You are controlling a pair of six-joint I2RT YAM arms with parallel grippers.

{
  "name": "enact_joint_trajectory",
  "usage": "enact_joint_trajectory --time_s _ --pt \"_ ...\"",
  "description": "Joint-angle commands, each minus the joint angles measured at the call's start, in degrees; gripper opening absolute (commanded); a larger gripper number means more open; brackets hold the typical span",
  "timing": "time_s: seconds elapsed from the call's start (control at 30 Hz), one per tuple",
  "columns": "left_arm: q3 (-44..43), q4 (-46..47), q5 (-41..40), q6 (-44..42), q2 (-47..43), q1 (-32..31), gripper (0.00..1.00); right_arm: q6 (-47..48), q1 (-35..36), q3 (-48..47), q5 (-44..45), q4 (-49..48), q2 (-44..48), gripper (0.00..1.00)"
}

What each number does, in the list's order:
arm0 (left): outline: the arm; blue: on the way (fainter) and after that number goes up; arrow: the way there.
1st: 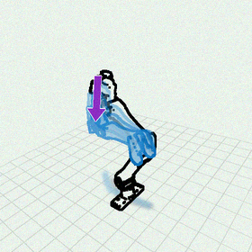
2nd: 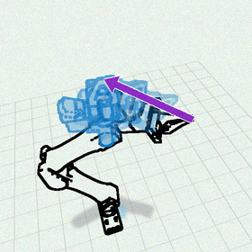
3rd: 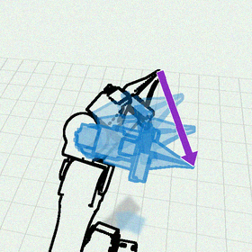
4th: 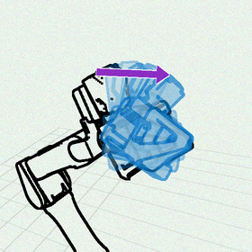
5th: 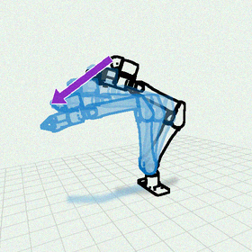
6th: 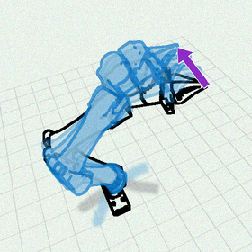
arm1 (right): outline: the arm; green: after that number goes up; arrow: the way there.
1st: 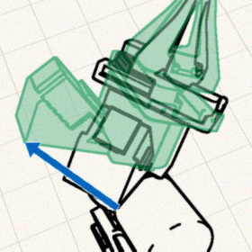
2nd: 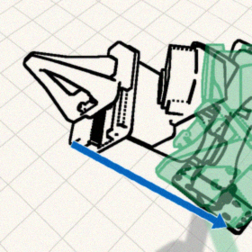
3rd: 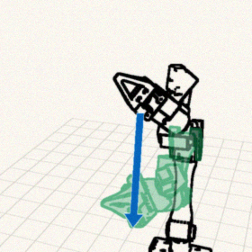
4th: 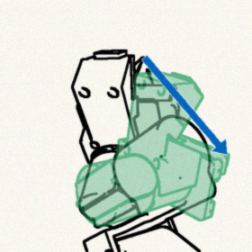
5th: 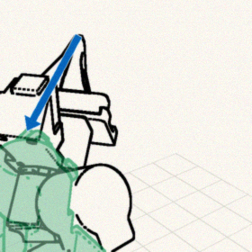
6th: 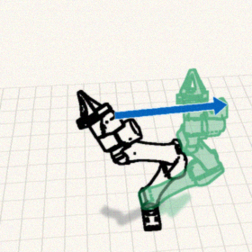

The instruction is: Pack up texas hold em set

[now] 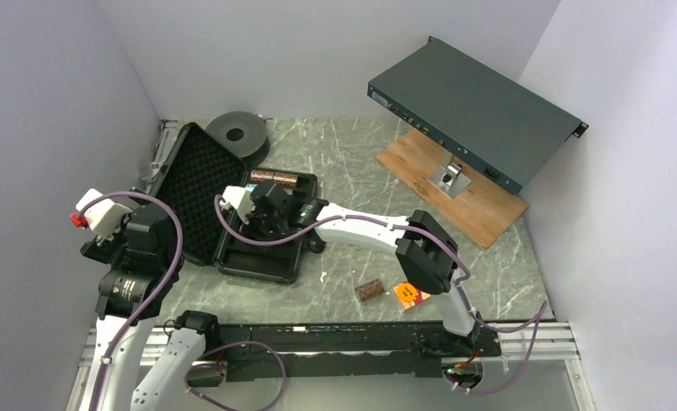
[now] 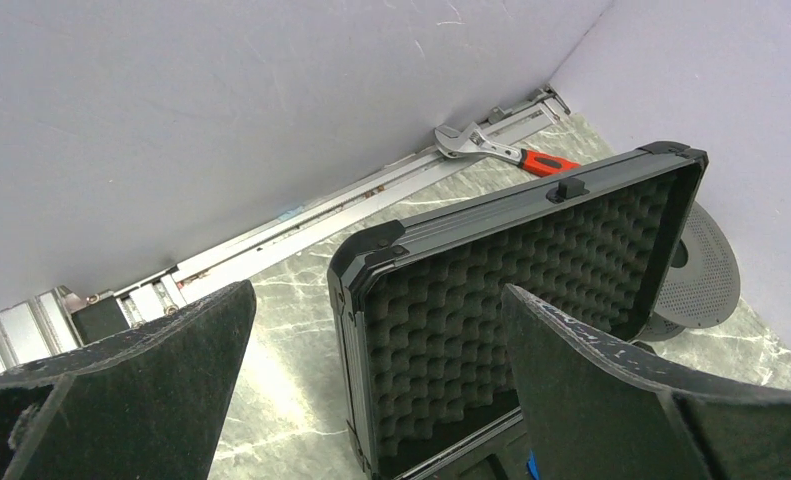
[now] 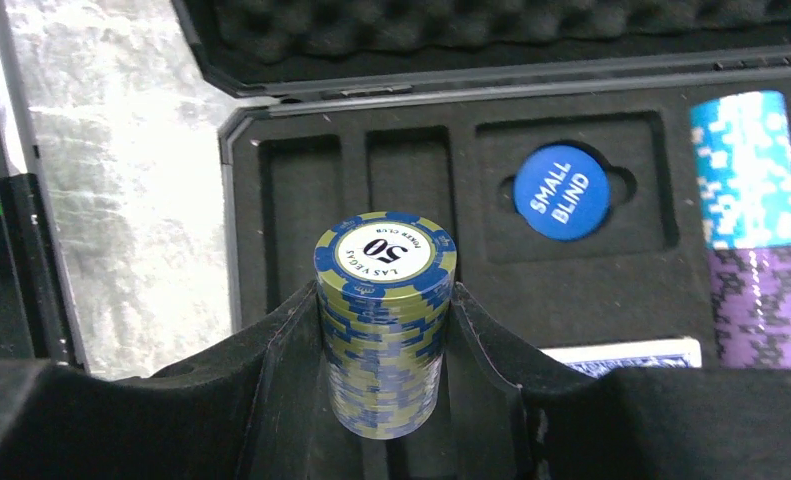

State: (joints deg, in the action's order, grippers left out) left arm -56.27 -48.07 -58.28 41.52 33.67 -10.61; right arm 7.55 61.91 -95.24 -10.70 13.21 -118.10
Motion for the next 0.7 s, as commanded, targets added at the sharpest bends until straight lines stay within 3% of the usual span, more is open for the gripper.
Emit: enact_joint_trajectory --time_s 0.0,0.67 --pt "-2.53 -0.62 -1.07 1.11 0.65 -0.41 1.0 1.44 2.02 -6.38 -1.44 -2.68 -0.64 0.0" --pt "-1.39 1.41 -0.52 -1.79 1.18 -0.99 1.0 1.84 4.97 -11.37 -0.88 0.91 -7.09 0.0"
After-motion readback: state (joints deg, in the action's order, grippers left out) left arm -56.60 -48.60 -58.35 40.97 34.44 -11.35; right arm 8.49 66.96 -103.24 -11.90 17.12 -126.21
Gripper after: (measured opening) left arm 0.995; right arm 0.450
